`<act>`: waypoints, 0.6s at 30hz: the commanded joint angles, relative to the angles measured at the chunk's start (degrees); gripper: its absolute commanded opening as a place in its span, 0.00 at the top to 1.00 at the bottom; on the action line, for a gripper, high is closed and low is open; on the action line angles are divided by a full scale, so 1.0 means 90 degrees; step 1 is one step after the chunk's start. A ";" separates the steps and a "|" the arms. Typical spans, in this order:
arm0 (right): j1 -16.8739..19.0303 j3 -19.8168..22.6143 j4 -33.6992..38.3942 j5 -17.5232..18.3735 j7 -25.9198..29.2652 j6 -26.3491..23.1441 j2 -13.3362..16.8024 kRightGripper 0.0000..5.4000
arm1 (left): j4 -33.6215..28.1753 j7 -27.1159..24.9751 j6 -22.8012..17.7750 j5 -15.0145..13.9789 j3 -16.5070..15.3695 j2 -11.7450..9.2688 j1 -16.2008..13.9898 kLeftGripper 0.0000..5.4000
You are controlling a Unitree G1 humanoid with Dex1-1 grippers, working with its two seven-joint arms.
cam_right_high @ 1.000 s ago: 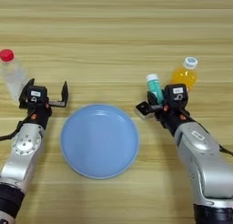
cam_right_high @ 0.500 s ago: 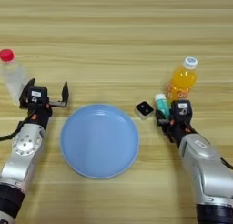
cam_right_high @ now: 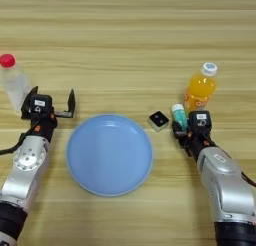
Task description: Move the objects on the table
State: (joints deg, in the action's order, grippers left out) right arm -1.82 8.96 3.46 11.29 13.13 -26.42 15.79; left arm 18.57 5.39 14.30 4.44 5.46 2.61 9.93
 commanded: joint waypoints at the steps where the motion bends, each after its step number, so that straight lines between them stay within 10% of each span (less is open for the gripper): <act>1: 0.0092 -0.0203 0.0570 -0.0002 0.0196 0.0181 0.0027 0.50 | -0.0056 0.0015 0.0030 0.0068 0.0036 0.0086 -0.0011 0.00; 18: 0.0451 -0.1023 0.1736 -0.0561 0.0410 0.0791 0.0147 0.14 | -0.0052 0.0009 0.0043 0.0052 0.0028 0.0066 -0.0011 0.00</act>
State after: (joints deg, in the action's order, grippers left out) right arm 1.61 1.72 18.73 8.21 16.34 -21.17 16.14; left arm 18.52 5.44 14.31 4.44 5.60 2.59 9.93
